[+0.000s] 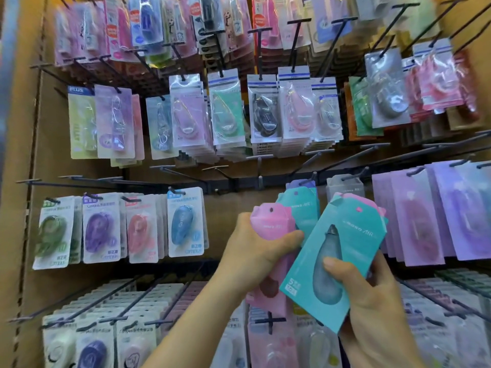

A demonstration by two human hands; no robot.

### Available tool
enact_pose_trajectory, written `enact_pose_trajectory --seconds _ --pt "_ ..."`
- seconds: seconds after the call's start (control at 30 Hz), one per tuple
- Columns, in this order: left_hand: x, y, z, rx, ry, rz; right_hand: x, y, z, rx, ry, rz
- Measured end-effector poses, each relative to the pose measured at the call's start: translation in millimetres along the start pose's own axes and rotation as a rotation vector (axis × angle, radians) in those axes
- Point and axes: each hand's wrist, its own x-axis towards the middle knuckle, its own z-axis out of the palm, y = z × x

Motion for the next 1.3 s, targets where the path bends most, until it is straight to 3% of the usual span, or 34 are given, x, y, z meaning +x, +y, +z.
enact_pose_trajectory --seconds 0.1,0.17,0.43,0.67,0.9,1.3 --pt "10 10 -10 0.123 0.211 0.128 4 -1 -8 -0.058 0.007 -0.011" --pt "21 17 -16 0.143 0.263 0.184 9 -2 -15 -0.087 0.016 -0.017" --pt "45 26 -19 0.178 0.232 0.223 12 -5 -31 -0.138 -0.006 -0.023" --pt "43 29 -16 0.12 0.125 0.148 11 -7 -36 -0.177 -0.052 -0.015" --pt "44 18 -25 -0.003 0.149 0.087 11 -10 -40 -0.208 -0.082 -0.005" --pt "80 -8 -8 0.517 0.267 0.025 6 -22 -47 -0.174 -0.161 0.057"
